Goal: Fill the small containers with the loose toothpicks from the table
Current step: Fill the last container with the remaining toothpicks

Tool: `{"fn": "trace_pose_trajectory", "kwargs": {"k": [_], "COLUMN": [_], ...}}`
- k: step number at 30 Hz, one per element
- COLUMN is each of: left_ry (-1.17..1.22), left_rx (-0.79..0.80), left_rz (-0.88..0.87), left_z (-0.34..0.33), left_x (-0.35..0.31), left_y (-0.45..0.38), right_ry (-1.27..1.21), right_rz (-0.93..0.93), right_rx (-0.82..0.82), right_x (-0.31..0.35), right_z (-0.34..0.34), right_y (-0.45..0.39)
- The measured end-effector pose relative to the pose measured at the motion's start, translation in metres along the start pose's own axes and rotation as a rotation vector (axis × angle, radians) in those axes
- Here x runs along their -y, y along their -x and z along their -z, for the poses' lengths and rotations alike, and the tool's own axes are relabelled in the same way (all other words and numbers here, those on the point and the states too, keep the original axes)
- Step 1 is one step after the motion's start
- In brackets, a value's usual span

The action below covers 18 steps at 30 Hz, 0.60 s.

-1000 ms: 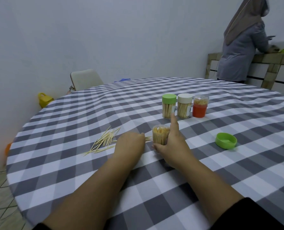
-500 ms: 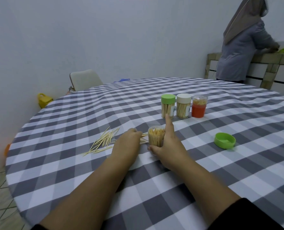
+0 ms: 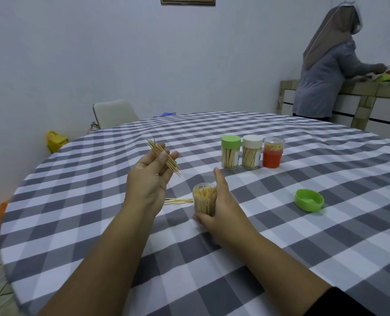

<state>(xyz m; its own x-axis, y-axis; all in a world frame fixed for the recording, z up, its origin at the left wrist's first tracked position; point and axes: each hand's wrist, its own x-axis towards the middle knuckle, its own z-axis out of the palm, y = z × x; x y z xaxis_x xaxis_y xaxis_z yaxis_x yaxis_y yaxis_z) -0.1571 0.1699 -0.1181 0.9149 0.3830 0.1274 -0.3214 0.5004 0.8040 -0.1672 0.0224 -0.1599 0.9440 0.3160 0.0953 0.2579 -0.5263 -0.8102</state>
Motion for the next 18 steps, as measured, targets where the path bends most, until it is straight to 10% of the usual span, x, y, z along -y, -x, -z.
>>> {"fn": "trace_pose_trajectory", "kwargs": {"k": [18], "left_ry": [-0.286], "left_rx": [0.218], "left_rz": [0.283], "left_z": [-0.017], "left_x": [0.030], "left_y": [0.026], "right_ry": [-0.014], "right_rz": [0.041], "right_rx": [-0.005], "right_x": [-0.005], "right_z": [0.001], "right_y": [-0.001]}}
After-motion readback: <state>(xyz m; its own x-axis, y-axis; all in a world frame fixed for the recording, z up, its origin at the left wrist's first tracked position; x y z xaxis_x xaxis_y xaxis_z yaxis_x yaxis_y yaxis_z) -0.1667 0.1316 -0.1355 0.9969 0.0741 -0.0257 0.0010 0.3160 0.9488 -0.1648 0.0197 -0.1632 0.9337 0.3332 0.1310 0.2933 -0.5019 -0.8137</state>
